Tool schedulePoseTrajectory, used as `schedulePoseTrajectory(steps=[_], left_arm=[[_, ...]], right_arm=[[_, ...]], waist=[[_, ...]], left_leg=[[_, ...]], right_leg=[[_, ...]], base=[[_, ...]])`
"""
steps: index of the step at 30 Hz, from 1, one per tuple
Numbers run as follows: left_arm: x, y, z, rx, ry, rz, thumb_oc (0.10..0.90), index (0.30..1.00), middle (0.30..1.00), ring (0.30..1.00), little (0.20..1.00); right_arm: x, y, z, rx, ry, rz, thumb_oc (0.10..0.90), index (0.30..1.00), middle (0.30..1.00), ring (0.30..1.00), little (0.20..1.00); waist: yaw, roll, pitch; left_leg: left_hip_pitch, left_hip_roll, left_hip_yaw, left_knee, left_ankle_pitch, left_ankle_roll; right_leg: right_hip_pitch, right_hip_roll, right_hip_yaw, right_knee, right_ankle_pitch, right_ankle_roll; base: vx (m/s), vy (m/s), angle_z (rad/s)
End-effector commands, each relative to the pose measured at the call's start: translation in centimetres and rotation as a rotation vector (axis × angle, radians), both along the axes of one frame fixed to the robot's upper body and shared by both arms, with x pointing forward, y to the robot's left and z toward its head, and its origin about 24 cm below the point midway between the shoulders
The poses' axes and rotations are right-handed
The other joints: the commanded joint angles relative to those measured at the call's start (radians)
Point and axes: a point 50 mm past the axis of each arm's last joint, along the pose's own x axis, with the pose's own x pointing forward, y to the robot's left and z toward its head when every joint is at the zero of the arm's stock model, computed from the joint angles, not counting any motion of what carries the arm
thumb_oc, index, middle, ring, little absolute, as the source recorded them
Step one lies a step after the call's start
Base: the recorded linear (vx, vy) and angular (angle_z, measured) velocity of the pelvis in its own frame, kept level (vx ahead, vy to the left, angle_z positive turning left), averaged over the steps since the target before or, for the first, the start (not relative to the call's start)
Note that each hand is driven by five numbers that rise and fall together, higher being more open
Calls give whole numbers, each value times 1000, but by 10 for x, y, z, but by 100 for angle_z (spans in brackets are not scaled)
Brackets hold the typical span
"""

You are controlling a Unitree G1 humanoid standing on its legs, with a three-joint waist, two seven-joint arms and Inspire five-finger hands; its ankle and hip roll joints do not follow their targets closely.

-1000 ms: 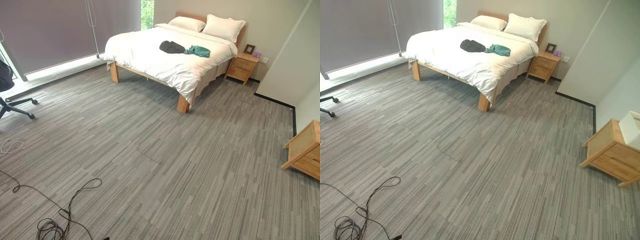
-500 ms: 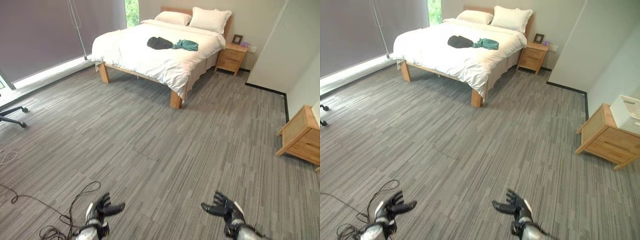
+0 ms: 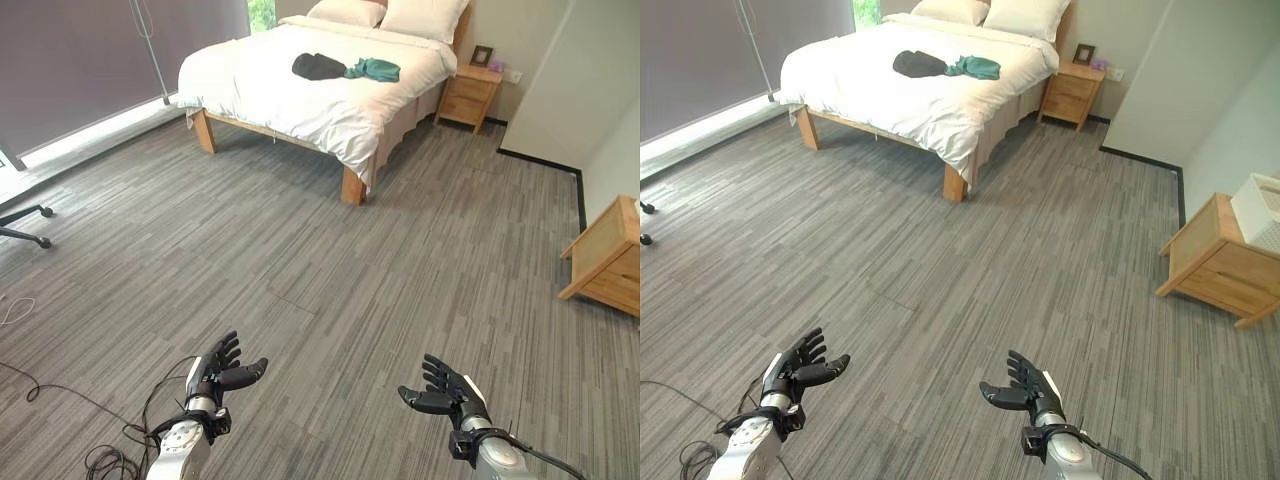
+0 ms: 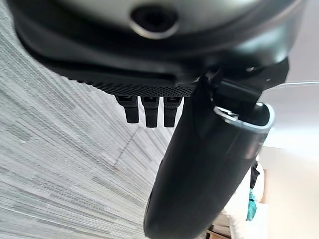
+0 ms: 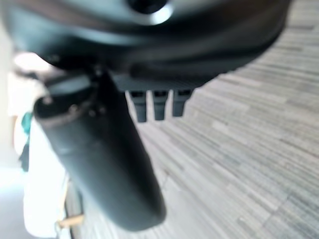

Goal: Pick up bed clothes into laundry basket.

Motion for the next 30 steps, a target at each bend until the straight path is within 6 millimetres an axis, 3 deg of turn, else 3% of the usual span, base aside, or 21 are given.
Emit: schedulePoseTrajectory(steps=[1, 6, 8, 10, 11, 13, 14, 15, 17, 19, 21, 23, 24, 25, 26, 28, 29, 30], left_arm=[[28, 24, 44, 116, -227, 49, 800, 900, 900, 900, 900], [31, 34, 53, 156, -254, 67, 800, 900, 900, 900, 900], [35, 38, 62, 201, -274, 59, 800, 900, 900, 900, 900], [36, 41, 68, 219, -290, 62, 800, 900, 900, 900, 900], [36, 42, 70, 211, -302, 78, 800, 900, 900, 900, 900], [35, 40, 69, 192, -303, 90, 800, 900, 900, 900, 900], [35, 40, 69, 191, -304, 88, 800, 900, 900, 900, 900], [37, 39, 70, 190, -311, 82, 800, 900, 900, 900, 900], [40, 37, 72, 178, -322, 70, 800, 900, 900, 900, 900], [45, 34, 74, 173, -332, 55, 800, 900, 900, 900, 900], [49, 34, 77, 188, -337, 33, 800, 900, 900, 900, 900], [49, 31, 75, 192, -325, 18, 800, 900, 900, 900, 900], [49, 30, 75, 183, -328, 16, 800, 900, 900, 900, 900], [48, 28, 72, 188, -313, 9, 800, 900, 900, 900, 900], [47, 26, 71, 140, -310, 15, 800, 900, 900, 900, 900], [46, 26, 71, 124, -316, 29, 800, 900, 900, 900, 900], [46, 26, 71, 124, -316, 29, 800, 900, 900, 900, 900], [49, 26, 74, 147, -320, 7, 800, 900, 900, 900, 900]], right_arm=[[36, -14, 50, -69, -264, 14, 800, 900, 900, 900, 900], [44, -13, 57, -72, -297, 13, 800, 900, 900, 900, 900], [46, -11, 58, -52, -306, 13, 800, 900, 900, 900, 900], [47, -5, 59, -43, -311, 32, 800, 900, 900, 900, 900], [49, -2, 59, -37, -313, 43, 800, 900, 900, 900, 900], [48, 2, 55, -31, -295, 52, 800, 900, 900, 900, 900], [47, 2, 54, -28, -287, 54, 800, 900, 900, 900, 900], [45, 2, 51, -15, -278, 47, 800, 900, 900, 900, 900], [41, -1, 49, -8, -268, 27, 800, 900, 900, 900, 900], [39, -2, 47, -10, -259, 13, 800, 900, 900, 900, 900], [38, -2, 47, -6, -257, 10, 800, 900, 900, 900, 900], [36, -3, 47, -10, -252, 26, 800, 900, 900, 900, 900], [34, -3, 45, -9, -244, 28, 800, 900, 900, 900, 900], [32, -4, 43, -9, -233, 29, 800, 900, 900, 900, 900], [38, -3, 48, -2, -247, 33, 800, 900, 900, 900, 900], [45, 3, 56, 27, -297, 49, 800, 900, 900, 900, 900], [45, 3, 57, 27, -297, 48, 800, 900, 900, 900, 900], [54, 4, 66, 7, -332, 79, 800, 900, 900, 900, 900]], waist=[[26, -15, -9], [31, -18, 8], [20, -7, 38], [12, 3, 67], [7, 16, 82], [-3, 29, 93], [-17, 24, 90], [-43, 21, 86], [-70, 18, 82], [-98, 19, 71], [-118, 20, 61], [-134, 23, 32], [-136, 29, 20], [-142, 35, 9], [-119, 7, 15], [-74, -48, 40], [-74, -44, 40], [-35, -74, 65]], left_leg=[[0, -26, -50, 28, -52, 2], [-35, -34, -36, 70, -78, 18], [-46, -40, -28, 87, -101, 48], [-34, -36, -14, 85, -115, 61], [-6, -26, 3, 77, -122, 64], [49, -9, 20, 68, -130, 61], [80, -9, 20, 60, -136, 52], [141, -4, 6, 46, -144, 34], [192, 10, -24, 27, -161, 11], [260, 40, -38, 1, -184, -31], [307, 78, -46, 1, -188, -66], [334, 124, -59, 63, -138, -107], [318, 156, -55, 127, -65, -134], [283, 183, -59, 217, 64, -161], [131, 227, -38, 553, 308, -203], [-28, 210, -61, 837, 322, -141], [-35, 215, -65, 848, 316, -141], [-149, 170, -52, 895, 233, -104]], right_leg=[[-58, 5, 17, 48, 20, 52], [-99, -7, 29, 107, 7, 58], [-233, -12, 47, 361, 29, 78], [-339, -21, 37, 540, 131, 106], [-393, -38, 7, 632, 160, 117], [-468, -77, -77, 692, 181, 123], [-488, -79, -103, 644, 163, 117], [-501, -49, -127, 540, 142, 106], [-507, -36, -156, 374, 150, 97], [-533, -49, -209, 192, 203, 118], [-546, -74, -238, 116, 252, 138], [-530, -63, -252, 114, 264, 125], [-511, -48, -254, 106, 262, 109], [-499, -24, -241, 135, 238, 76], [-402, 28, -243, 150, 169, 5], [-304, 68, -219, 118, 110, -63], [-306, 72, -222, 120, 109, -64], [-245, 81, -186, 95, 87, -75]], base=[[21, 77, -18], [0, 69, -28], [13, 200, -27], [94, 201, -48], [203, 198, -38], [355, 137, -39], [579, 11, -30], [551, -43, -8], [599, -96, 30], [664, -155, 47], [669, -167, 44], [741, -209, 33], [675, -242, 28], [860, -473, 29], [857, -562, 51], [690, -513, 45], [517, -336, -44], [610, -163, -105]])
